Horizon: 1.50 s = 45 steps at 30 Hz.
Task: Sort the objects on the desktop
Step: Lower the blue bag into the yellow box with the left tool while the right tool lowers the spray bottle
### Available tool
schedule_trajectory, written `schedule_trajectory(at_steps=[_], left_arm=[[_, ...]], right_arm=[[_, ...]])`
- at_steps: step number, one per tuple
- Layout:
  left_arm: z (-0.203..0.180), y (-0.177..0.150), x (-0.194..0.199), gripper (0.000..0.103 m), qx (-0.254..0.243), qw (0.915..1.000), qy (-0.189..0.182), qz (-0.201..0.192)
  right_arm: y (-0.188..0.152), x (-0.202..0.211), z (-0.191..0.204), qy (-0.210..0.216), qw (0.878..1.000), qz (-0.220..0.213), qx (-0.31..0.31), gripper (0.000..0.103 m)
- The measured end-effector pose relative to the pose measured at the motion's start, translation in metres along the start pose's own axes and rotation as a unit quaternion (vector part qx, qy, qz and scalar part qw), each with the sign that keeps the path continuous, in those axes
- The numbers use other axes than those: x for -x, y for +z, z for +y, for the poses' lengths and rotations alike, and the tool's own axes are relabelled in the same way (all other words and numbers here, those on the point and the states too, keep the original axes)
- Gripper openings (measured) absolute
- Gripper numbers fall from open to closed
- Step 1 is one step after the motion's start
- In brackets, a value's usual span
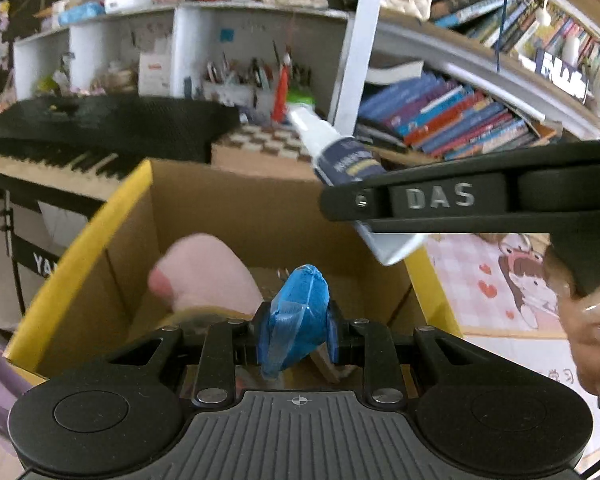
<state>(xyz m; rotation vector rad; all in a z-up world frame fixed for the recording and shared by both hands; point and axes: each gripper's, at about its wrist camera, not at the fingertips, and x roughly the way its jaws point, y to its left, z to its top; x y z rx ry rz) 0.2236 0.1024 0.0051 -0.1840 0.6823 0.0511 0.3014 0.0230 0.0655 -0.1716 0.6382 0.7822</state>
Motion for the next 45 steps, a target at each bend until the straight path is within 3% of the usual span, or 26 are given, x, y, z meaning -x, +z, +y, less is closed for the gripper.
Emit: schedule_trajectory(at_steps=[6, 13, 16, 18, 22, 25, 31, 37, 45], left_arm=[[-0.002, -0.002, -0.014, 0.025, 0.001, 0.9996, -0.013, 0.026], [-0.018, -0.011, -0.031, 0.026, -0.044, 0.9956, -0.029, 0.078], [-0.017, -0.013, -0.025, 0.029, -0.042, 0.9967, -0.028, 0.064], [-0.014, -0.014, -0.014, 0.033, -0.041, 0.9985, -0.015, 0.033], [-0.011, -0.019, 0.020, 0.059, -0.047, 0.9985, 0.009, -0.026], [-0.004, -0.024, 0.038, 0.065, -0.038, 0.9978, 0.020, -0.050], [0.009, -0.032, 0.053, 0.071, -0.013, 0.9978, 0.036, -0.054], [-0.005, -0.039, 0.059, 0.081, -0.059, 0.9951, 0.049, -0.062], [-0.007, -0.042, 0.064, 0.088, -0.060, 0.9950, 0.043, -0.067]], right_arm=[[-0.007, -0.021, 0.001, 0.012, 1.000, 0.026, 0.011, 0.031], [-0.017, -0.036, -0.001, 0.018, 0.998, 0.051, 0.020, 0.031], [-0.020, -0.041, -0.001, 0.021, 0.997, 0.062, 0.026, 0.031], [-0.021, -0.045, -0.001, 0.026, 0.997, 0.071, 0.030, 0.031], [-0.024, -0.049, 0.001, 0.035, 0.994, 0.087, 0.054, 0.031], [-0.025, -0.050, 0.002, 0.041, 0.993, 0.094, 0.066, 0.030], [-0.025, -0.052, 0.008, 0.059, 0.988, 0.111, 0.085, 0.030], [-0.029, -0.061, 0.018, 0.065, 0.980, 0.146, 0.115, 0.031], [-0.036, -0.065, 0.025, 0.059, 0.975, 0.164, 0.136, 0.031]])
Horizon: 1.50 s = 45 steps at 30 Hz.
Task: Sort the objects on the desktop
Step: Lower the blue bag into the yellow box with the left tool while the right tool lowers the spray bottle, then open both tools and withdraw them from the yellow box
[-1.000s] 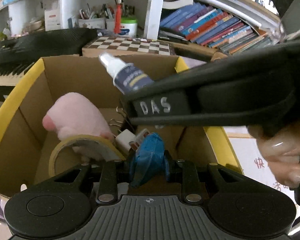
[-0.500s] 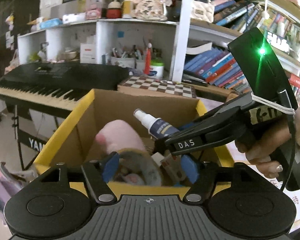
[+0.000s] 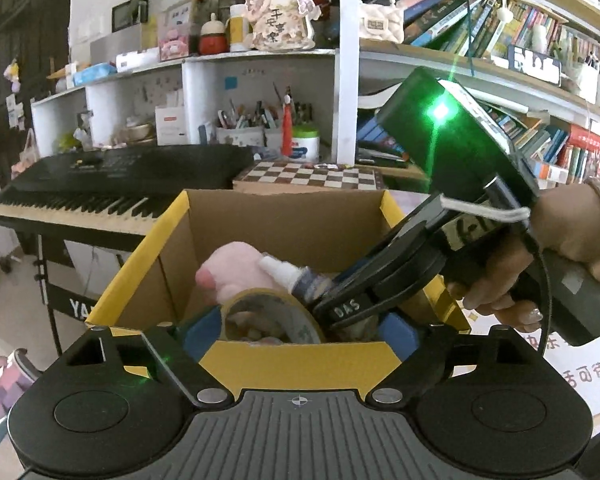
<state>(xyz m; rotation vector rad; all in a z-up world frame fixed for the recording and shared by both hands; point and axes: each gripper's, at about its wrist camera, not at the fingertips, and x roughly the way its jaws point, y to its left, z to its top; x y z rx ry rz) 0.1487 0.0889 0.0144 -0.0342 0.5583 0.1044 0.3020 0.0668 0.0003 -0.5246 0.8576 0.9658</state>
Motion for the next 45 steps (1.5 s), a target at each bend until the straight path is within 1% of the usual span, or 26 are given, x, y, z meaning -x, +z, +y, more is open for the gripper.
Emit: schedule_trajectory(at_steps=[2, 6, 12, 15, 20, 22, 25, 30, 36, 40, 43, 45], left_arm=[[0.001, 0.000, 0.001, 0.088, 0.004, 1.0000, -0.002, -0.002], [0.007, -0.001, 0.005, 0.089, 0.023, 0.9997, -0.005, -0.005], [0.021, -0.002, 0.012, 0.089, 0.065, 0.9977, -0.014, -0.010], [0.024, -0.001, 0.018, 0.089, 0.067, 0.9975, -0.009, -0.019], [0.027, 0.002, 0.032, 0.090, 0.063, 0.9972, -0.004, -0.039], [0.027, 0.001, 0.038, 0.093, 0.060, 0.9972, 0.001, -0.046], [0.025, -0.002, 0.047, 0.095, 0.049, 0.9970, 0.009, -0.059], [0.023, -0.011, 0.059, 0.096, 0.032, 0.9978, 0.007, -0.058], [0.022, -0.028, 0.076, 0.100, 0.034, 0.9980, -0.007, -0.053], [0.023, -0.039, 0.087, 0.100, 0.039, 0.9977, -0.014, -0.053], [0.021, -0.048, 0.097, 0.100, 0.041, 0.9970, 0.001, -0.066], [0.020, -0.052, 0.101, 0.100, 0.040, 0.9971, 0.004, -0.065]], right_arm=[[-0.001, 0.004, -0.002, 0.005, 1.000, -0.008, -0.013, 0.032], [-0.003, 0.021, -0.005, 0.002, 0.999, -0.036, -0.041, 0.036], [-0.015, 0.054, -0.010, -0.018, 0.992, -0.078, -0.096, 0.037], [-0.025, 0.072, -0.009, -0.034, 0.988, -0.098, -0.118, 0.037], [-0.047, 0.098, -0.008, -0.067, 0.976, -0.130, -0.162, 0.037], [-0.059, 0.107, -0.007, -0.081, 0.968, -0.142, -0.189, 0.037], [-0.075, 0.119, -0.003, -0.102, 0.957, -0.155, -0.223, 0.037], [-0.102, 0.134, 0.013, -0.145, 0.943, -0.165, -0.248, 0.037], [-0.134, 0.148, 0.042, -0.178, 0.930, -0.168, -0.275, 0.037], [-0.153, 0.156, 0.066, -0.200, 0.925, -0.165, -0.277, 0.037], [-0.167, 0.162, 0.084, -0.216, 0.922, -0.165, -0.275, 0.038], [-0.177, 0.166, 0.095, -0.224, 0.920, -0.165, -0.276, 0.038]])
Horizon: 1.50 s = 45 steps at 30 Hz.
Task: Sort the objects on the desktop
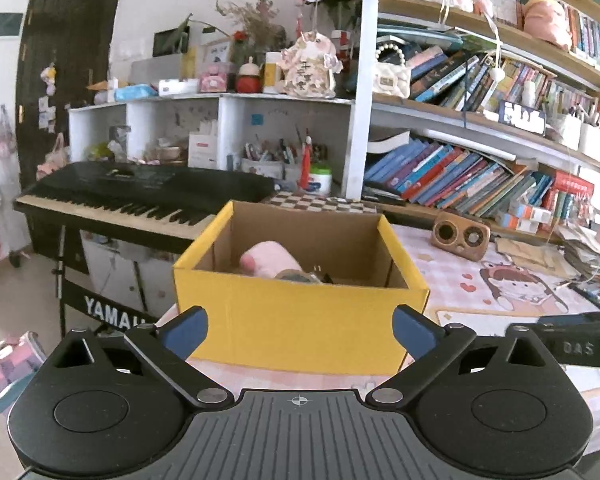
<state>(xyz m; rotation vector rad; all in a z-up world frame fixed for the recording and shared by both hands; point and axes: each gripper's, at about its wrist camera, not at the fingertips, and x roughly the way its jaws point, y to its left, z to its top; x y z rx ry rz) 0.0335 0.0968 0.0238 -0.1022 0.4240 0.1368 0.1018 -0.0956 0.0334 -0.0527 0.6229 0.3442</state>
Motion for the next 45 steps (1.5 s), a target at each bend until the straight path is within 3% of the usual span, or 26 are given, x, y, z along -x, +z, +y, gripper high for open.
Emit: schedule_trajectory(at_steps=[15, 29, 40, 45], left_arm=[[-0.014, -0.023, 0.030, 0.100, -0.027, 0.9989, -0.034, 0.015], [-0.028, -0.036, 0.041, 0.100, -0.050, 0.9977, -0.032, 0.032], [-0.033, -0.040, 0.040, 0.103, -0.053, 0.9969, -0.016, 0.056], [-0.033, -0.043, 0.041, 0.103, -0.052, 0.9964, -0.015, 0.066]], right_arm=[[-0.057, 0.053, 0.011, -0.040, 0.999, 0.000, -0.022, 0.043], [-0.072, 0.065, 0.004, -0.053, 0.998, 0.007, -0.045, 0.066], [-0.076, 0.066, 0.003, -0.061, 0.997, 0.019, -0.037, 0.098], [-0.078, 0.064, 0.002, -0.067, 0.997, 0.031, -0.033, 0.103]])
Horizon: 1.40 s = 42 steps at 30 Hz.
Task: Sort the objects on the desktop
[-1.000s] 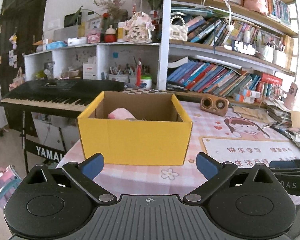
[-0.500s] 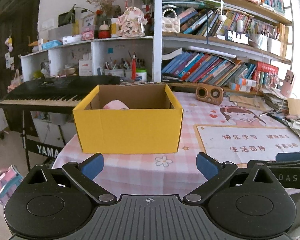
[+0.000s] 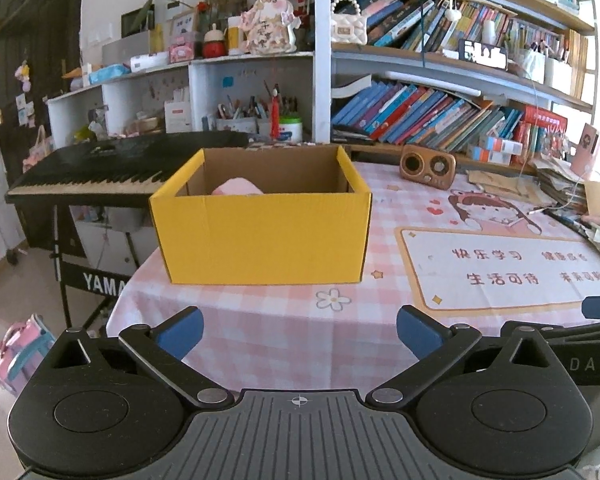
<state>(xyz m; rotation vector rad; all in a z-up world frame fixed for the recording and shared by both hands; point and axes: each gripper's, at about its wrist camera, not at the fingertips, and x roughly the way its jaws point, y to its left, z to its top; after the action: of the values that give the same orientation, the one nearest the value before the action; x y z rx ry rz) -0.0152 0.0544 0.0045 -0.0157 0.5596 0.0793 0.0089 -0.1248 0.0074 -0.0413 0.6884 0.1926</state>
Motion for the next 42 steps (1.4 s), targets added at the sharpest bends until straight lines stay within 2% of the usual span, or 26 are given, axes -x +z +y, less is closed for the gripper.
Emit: schedule_trajectory(at_steps=[15, 42], left_arm=[[-0.0022, -0.0029, -0.0023, 0.103, 0.000, 0.9998, -0.004, 0.018], [-0.0062, -0.0021, -0.0020, 0.103, -0.011, 0.9996, -0.023, 0.011]], right_arm=[[-0.0046, 0.0015, -0.0019, 0.000, 1.000, 0.009, 0.004, 0.103], [-0.0050, 0.0014, -0.0035, 0.001, 1.000, 0.010, 0.003, 0.103]])
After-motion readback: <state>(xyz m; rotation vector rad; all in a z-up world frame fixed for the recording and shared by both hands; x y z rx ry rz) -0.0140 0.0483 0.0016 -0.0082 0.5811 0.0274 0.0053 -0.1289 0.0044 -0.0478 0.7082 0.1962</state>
